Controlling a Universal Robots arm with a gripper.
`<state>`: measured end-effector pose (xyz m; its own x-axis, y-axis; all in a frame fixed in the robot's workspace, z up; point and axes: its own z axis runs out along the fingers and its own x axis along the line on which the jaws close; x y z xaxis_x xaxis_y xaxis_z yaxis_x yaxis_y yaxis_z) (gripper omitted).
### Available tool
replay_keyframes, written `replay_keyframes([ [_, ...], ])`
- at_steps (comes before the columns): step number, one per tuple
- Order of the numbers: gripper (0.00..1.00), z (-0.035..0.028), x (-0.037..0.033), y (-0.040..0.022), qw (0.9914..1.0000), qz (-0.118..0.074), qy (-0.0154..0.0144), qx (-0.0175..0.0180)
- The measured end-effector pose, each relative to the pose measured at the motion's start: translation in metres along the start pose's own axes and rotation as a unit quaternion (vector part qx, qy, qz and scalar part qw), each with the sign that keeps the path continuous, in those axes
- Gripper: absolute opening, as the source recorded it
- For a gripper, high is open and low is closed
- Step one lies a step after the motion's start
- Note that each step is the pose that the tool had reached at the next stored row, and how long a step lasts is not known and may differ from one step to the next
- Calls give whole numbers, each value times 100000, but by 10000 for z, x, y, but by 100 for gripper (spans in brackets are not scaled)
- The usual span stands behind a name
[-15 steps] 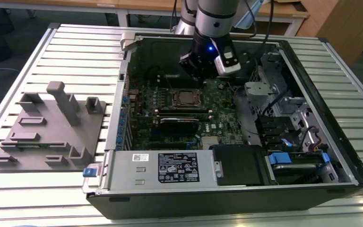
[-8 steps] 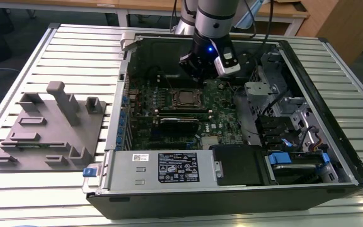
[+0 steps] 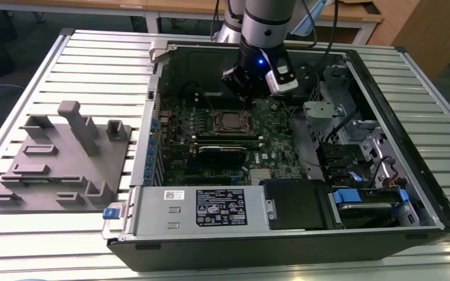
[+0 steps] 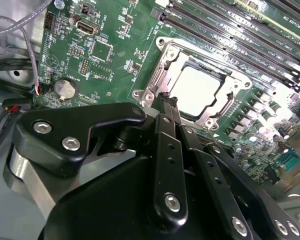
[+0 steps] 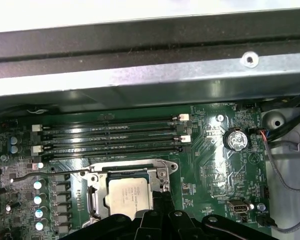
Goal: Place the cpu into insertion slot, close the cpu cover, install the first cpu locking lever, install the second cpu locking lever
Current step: 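Close the cpu cover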
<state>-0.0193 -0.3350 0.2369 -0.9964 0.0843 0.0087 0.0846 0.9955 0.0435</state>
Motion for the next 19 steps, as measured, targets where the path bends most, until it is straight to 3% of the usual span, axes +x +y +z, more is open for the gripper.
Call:
replay_keyframes([
  [6,11,12,2,-1,99996,-940,3,73],
  [13,11,29,3,-4,99985,-1355,-327,1071],
  [19,11,48,28,-19,99978,-1512,-526,1337],
])
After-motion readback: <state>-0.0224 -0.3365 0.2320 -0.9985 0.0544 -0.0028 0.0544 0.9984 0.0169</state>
